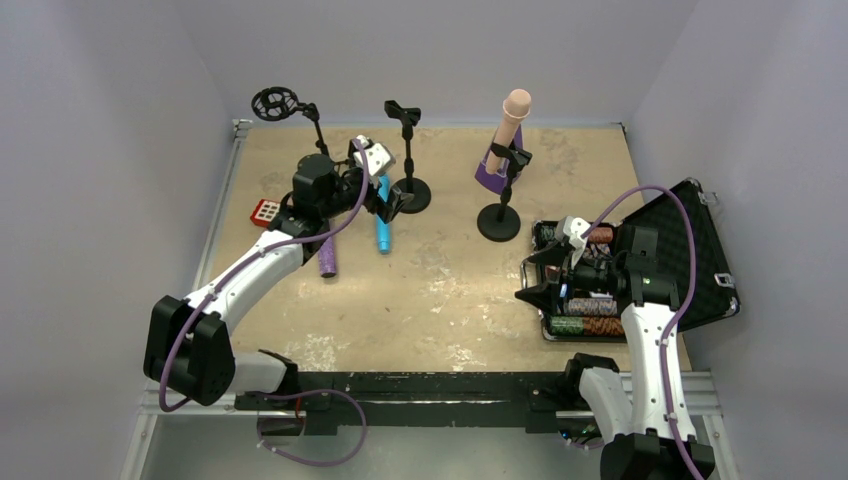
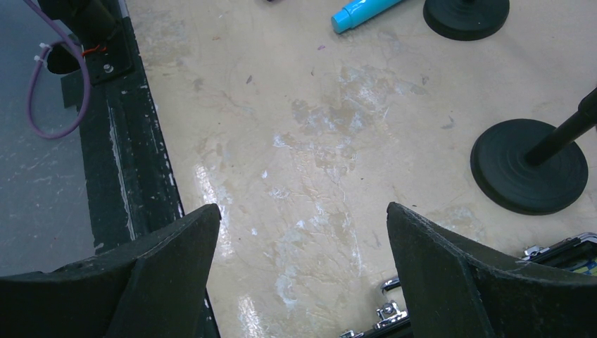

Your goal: Attach the microphones to the stand

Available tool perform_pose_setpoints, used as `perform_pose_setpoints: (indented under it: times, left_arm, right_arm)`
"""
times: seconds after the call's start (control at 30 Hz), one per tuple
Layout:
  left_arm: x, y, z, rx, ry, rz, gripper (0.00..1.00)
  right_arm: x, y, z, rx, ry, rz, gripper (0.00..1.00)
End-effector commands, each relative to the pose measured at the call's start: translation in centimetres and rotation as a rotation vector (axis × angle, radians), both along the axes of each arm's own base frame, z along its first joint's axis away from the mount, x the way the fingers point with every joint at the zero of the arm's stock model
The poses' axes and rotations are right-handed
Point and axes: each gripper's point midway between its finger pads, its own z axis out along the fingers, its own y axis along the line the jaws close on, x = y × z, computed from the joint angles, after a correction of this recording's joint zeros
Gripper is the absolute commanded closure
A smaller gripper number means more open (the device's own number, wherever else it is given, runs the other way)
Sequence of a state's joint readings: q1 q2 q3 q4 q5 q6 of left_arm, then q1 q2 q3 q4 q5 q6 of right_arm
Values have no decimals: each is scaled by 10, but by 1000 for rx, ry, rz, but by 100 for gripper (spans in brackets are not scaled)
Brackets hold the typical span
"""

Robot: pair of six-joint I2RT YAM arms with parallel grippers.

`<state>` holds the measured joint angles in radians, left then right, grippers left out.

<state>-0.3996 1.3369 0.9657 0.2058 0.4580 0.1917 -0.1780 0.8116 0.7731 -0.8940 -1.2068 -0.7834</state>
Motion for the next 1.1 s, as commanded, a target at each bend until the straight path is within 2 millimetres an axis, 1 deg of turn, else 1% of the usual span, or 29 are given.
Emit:
perform_pose_setpoints:
  times: [0.0, 0.1, 0.2, 0.37, 0.47, 0.53, 0.67, 0.83, 0.93, 1.07]
  left_arm:
    - [-1, -4, 28, -26, -112, -43, 1]
    - [1, -6, 29, -25, -132, -54, 1]
    - [10, -8, 31, -21, -168, -53, 1]
    - [33, -17, 37, -23, -192, -52, 3]
    - [50, -21, 36, -23, -194, -33, 7]
    - [65, -20, 31, -8, -197, 0, 10]
    - [94, -10, 20, 22, -199, 90, 16]
    - [119, 1, 7, 41, -195, 169, 20]
    - [130, -1, 6, 35, -193, 176, 23]
    - [141, -11, 1, 24, -168, 151, 26]
  right_arm:
    - [4, 0, 11, 5, -54, 13, 8]
    - [4, 0, 11, 5, -53, 13, 8]
    - [4, 0, 11, 6, -50, 14, 8]
    - [4, 0, 11, 1, -50, 12, 8]
    - [4, 0, 11, 2, -52, 12, 8]
    - [4, 0, 11, 2, -50, 11, 8]
    - [4, 0, 11, 3, -50, 14, 8]
    - [5, 0, 11, 3, -48, 14, 8]
    - [5, 0, 11, 3, -47, 14, 8]
    - [5, 0, 11, 1, -48, 14, 8]
